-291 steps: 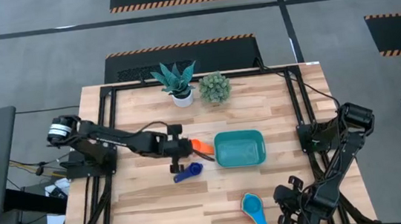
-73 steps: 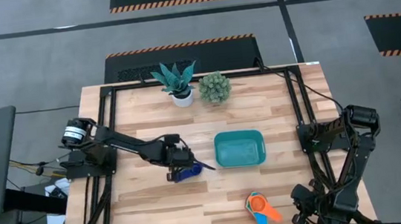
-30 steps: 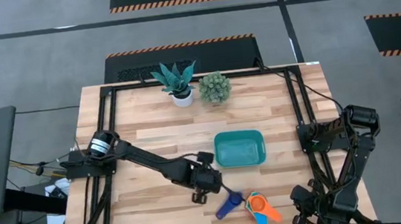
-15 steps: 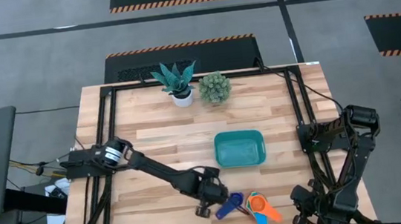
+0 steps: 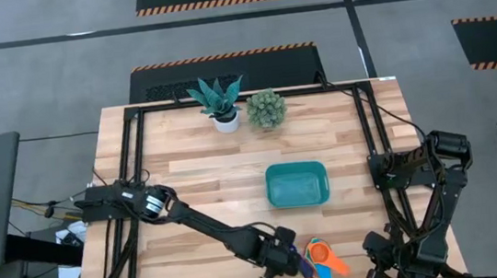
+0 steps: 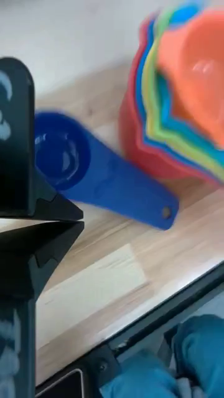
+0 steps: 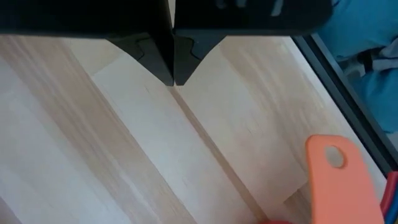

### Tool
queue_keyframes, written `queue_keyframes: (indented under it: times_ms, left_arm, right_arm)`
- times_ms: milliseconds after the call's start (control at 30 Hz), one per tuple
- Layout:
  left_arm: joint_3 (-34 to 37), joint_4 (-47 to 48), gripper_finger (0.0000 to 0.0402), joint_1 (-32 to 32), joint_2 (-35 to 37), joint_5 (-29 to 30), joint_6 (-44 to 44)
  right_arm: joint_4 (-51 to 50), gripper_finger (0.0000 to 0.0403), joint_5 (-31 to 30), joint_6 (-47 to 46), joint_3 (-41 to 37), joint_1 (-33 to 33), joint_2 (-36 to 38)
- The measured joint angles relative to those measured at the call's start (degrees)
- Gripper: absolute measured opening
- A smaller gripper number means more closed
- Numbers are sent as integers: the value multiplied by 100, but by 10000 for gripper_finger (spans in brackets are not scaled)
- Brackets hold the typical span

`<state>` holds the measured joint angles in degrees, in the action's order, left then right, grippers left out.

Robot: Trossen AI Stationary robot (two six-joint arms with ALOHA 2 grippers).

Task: Nest measuring cups in basket
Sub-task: Adjust the orange measuring cup

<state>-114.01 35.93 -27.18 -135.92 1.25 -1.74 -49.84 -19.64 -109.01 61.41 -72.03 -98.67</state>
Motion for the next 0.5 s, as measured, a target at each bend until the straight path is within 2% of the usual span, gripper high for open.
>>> queue_keyframes:
  times_ms: [200, 400, 500]
  left_arm:
    - [-499, 1589, 2, 0, 17, 367, 70]
    - [-1051, 4179, 2, -71, 33, 1648, 367]
    - [-984, 5196, 2, -101, 113, 1995, 418]
  right_arm:
    - [-117, 13, -104, 17, 2, -22, 0]
    - [-964, 13, -469, 5, 2, 150, 6]
    - [-1308, 13, -598, 28, 2, 357, 15]
